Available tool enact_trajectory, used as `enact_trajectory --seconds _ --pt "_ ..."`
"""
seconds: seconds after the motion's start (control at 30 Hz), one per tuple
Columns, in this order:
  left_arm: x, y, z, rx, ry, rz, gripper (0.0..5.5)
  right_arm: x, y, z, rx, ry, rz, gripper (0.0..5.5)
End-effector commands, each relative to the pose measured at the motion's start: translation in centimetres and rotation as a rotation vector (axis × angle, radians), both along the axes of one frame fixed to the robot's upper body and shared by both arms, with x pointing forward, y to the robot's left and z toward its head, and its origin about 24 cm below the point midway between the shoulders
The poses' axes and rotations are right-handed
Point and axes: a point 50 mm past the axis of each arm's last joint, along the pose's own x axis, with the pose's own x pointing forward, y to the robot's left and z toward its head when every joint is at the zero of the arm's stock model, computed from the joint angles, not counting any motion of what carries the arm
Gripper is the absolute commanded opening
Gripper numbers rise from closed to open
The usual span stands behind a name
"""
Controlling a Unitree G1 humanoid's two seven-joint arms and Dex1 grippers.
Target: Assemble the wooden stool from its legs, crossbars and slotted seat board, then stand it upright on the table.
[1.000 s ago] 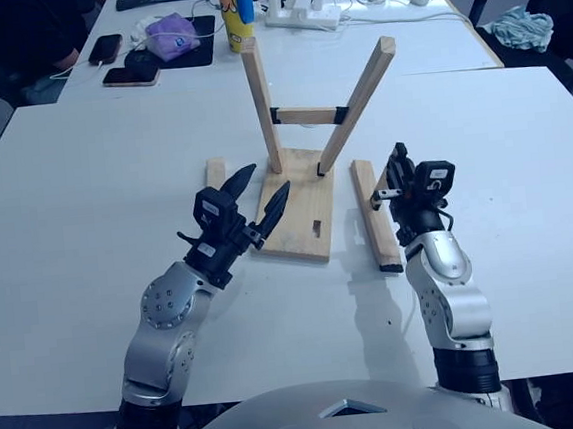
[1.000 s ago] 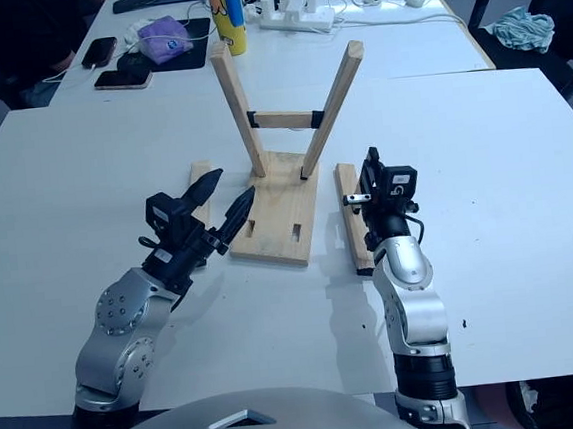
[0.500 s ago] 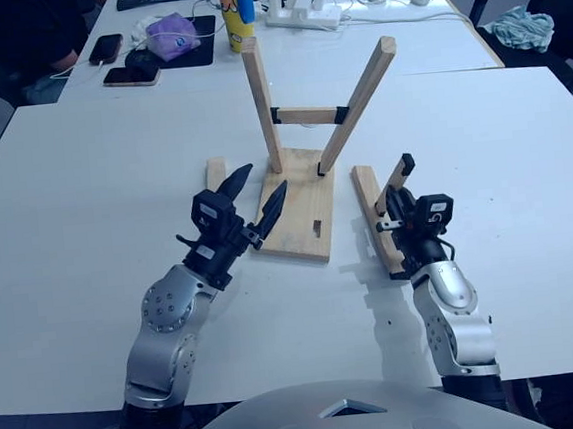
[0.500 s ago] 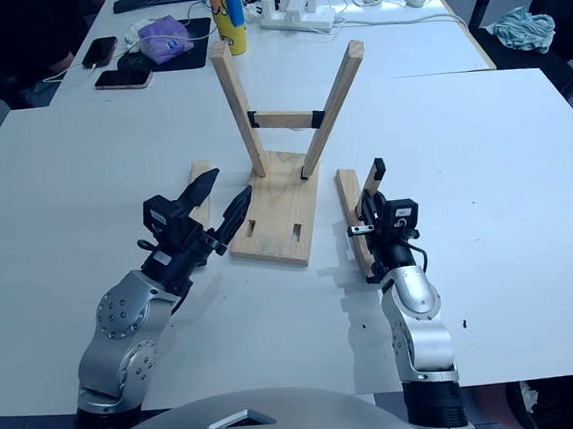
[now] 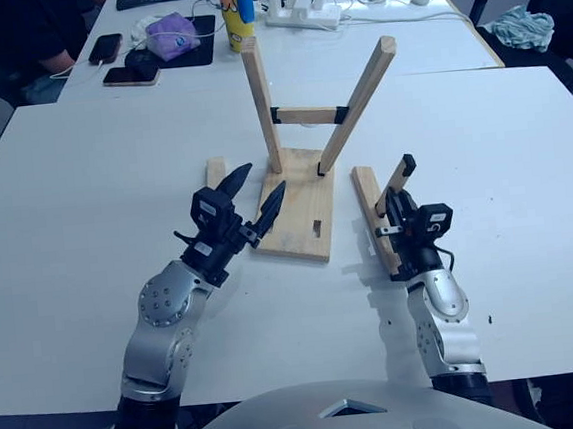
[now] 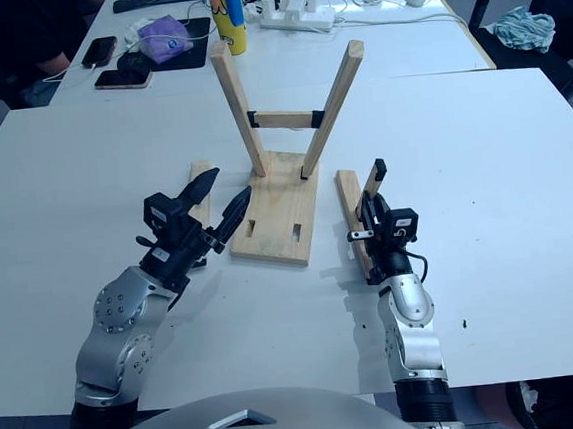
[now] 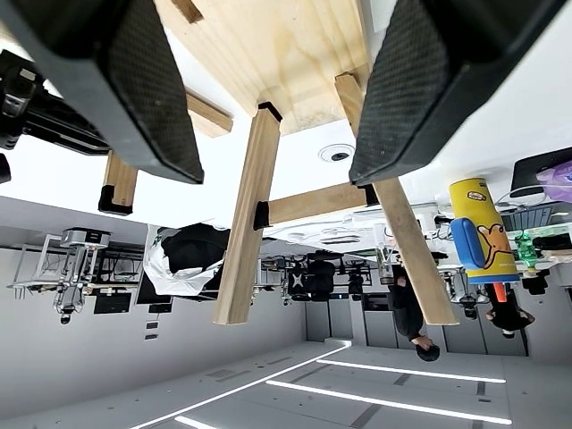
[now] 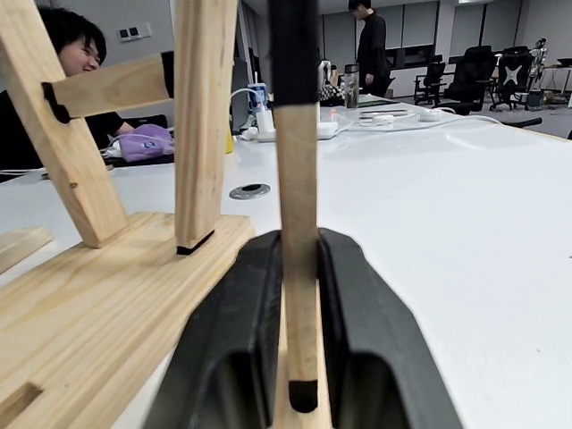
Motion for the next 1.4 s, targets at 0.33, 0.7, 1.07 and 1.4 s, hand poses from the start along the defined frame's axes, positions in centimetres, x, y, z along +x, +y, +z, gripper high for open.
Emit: enact_trajectory --seconds 0.33,0.7,1.07,1.4 --pt "0.5 0.1 0.0 0.016 -0.006 -0.027 3.02 -1.6 -0.1 -3.8 -0.010 0.131 -0.013 0.44" --pt "0.0 0.1 -0.4 0.008 -0.004 0.013 3.02 -0.8 -0.5 -2.1 -0.064 0.089 0.035 1.74" --pt "-1.6 -0.1 -1.6 -0.037 0.001 0.184 3.02 2.4 -1.4 9.5 -0.119 -0.142 0.224 2.04" --pt "-1.6 -0.9 -2.0 -0.072 -0.028 0.276 3.02 6.0 -0.4 13.0 -0.129 -0.028 0.255 2.04"
